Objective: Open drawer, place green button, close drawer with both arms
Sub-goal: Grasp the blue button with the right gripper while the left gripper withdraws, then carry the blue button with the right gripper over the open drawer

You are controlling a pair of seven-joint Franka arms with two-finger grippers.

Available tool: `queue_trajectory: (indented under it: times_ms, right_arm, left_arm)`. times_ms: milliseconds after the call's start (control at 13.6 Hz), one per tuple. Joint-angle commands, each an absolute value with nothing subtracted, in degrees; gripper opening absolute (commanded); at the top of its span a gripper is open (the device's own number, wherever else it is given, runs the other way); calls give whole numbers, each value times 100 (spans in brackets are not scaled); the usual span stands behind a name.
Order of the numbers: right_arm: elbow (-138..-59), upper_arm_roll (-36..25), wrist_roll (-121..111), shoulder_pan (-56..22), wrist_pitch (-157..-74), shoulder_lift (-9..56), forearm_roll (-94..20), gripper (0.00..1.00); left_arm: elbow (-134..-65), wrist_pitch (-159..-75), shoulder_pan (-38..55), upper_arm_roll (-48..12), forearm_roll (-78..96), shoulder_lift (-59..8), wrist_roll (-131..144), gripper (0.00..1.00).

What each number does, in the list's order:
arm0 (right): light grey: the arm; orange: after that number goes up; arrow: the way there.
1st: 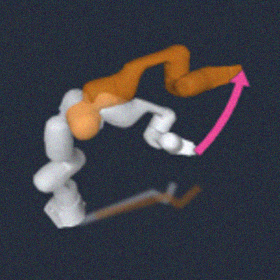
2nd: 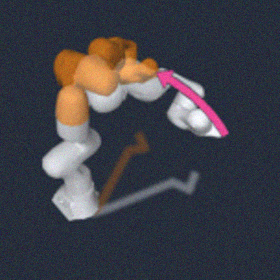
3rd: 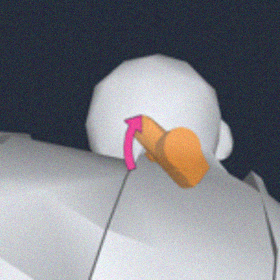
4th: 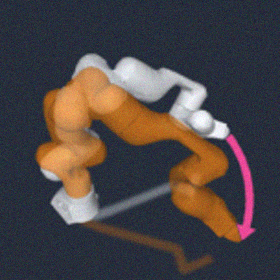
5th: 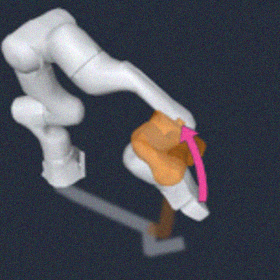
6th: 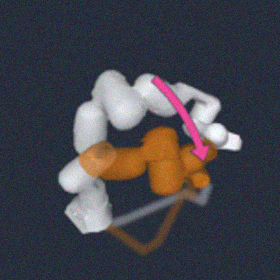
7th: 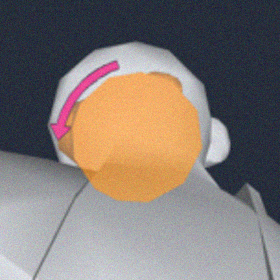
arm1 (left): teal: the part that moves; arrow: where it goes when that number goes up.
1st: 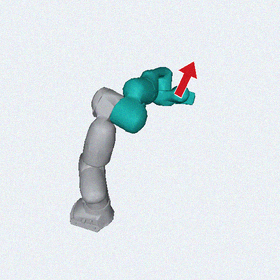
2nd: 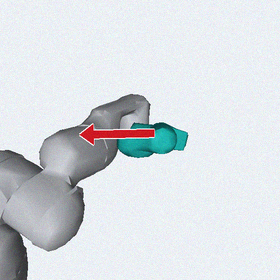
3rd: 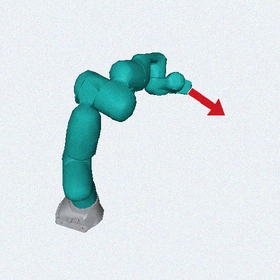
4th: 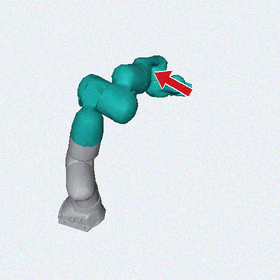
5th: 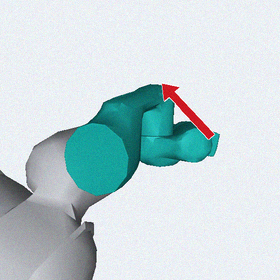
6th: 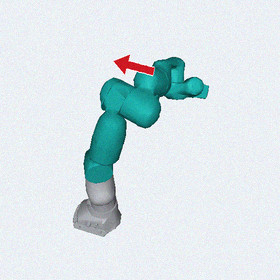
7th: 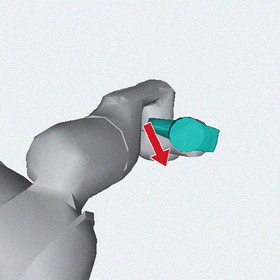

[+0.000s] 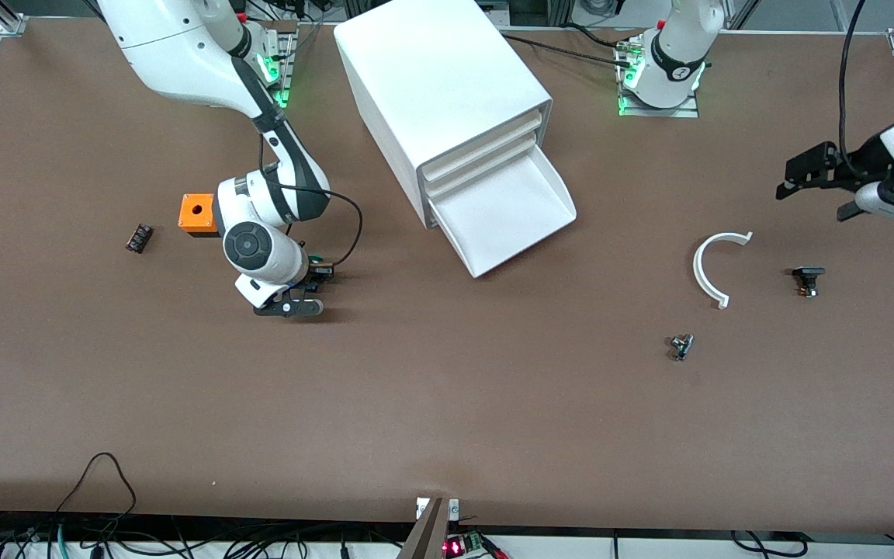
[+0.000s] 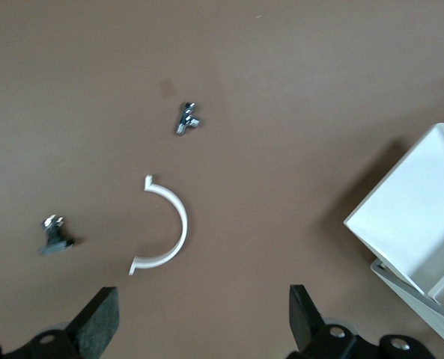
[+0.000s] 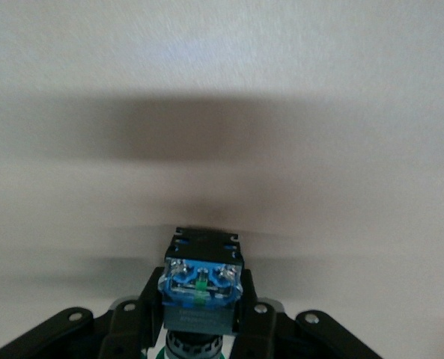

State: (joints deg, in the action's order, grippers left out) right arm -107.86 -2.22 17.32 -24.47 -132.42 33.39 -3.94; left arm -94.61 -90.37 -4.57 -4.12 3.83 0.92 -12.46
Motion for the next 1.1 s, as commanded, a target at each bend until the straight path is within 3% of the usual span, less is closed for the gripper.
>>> queue_trajectory:
  times_ms: [0,513,733,1026]
  right_arm:
    - [-10521,-185,1521,-2417,-13140,3200,-396,27]
    - [-9011,-54,135,-2426,-11507,2970,-413,25]
    - [-8536,-9,-1015,-2522,-11399,2979,-413,23]
    - [-8016,543,-2448,-2575,-11417,3059,-396,22]
  left_arm:
    - [-9422,-8702,-361,-554,-79,219,-406,100]
    - [-9378,-8701,-352,-536,-114,167,-325,100]
    - [-9317,-8692,-334,-519,-97,97,-325,100]
    - [-9211,-8684,-334,-492,-97,26,-325,100]
